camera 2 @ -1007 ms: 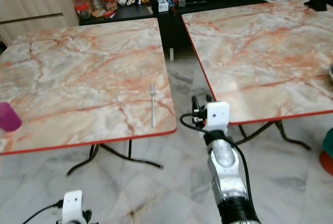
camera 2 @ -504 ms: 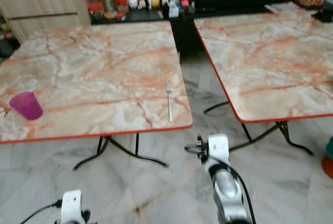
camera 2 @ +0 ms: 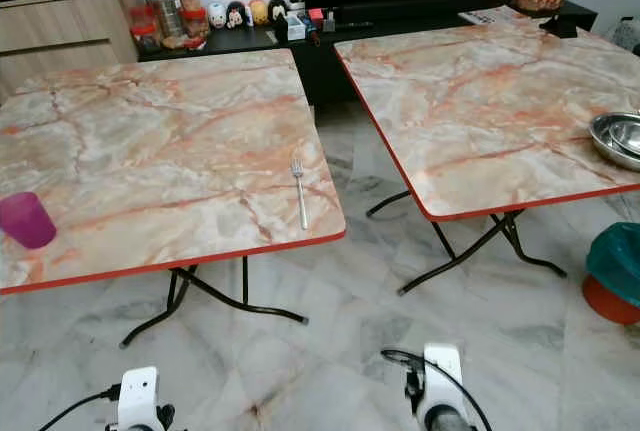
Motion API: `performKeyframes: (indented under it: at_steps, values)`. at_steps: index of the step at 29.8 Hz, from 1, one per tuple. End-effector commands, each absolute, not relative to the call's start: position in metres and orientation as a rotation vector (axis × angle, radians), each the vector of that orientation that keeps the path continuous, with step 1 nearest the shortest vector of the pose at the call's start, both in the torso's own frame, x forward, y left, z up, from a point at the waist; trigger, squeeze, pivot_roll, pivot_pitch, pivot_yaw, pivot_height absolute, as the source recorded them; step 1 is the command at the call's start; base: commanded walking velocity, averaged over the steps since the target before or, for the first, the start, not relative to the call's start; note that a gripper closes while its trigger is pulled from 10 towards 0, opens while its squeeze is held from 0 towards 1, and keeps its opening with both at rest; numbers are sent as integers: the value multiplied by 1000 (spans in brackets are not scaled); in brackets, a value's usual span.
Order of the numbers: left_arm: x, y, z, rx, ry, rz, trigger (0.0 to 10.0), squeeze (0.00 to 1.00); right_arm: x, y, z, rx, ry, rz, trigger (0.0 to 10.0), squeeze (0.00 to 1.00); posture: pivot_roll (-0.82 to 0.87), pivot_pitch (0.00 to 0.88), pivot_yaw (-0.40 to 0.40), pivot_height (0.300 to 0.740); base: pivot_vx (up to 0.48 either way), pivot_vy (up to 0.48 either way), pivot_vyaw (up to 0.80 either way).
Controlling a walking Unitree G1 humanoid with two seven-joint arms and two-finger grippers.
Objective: Setting the table
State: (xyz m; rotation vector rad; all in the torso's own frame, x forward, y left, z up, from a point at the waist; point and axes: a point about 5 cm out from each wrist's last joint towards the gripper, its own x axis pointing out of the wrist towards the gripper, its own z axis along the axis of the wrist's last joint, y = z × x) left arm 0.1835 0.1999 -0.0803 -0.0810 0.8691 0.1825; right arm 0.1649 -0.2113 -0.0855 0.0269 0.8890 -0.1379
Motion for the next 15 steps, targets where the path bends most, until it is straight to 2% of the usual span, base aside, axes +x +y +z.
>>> performKeyframes:
  at_steps: [1,6,13,15]
  values:
    - [180,204,-82,-66,891,183,10000,0,173,-206,-83,51,870,-139,10000,0,3,0,72,740,0,240,0]
    - [180,207,-81,-60,890,189,10000,0,191,-195,-76,63,821,-108,10000,0,-1,0,82,740,0,261,0]
    - [181,211,-80,-43,891,184,10000,0,194,-190,-75,57,820,-94,10000,0,6,0,90,740,0,263,0]
    - [181,211,-80,-41,890,184,10000,0,190,-190,-77,59,831,-95,10000,0,7,0,91,740,0,259,569]
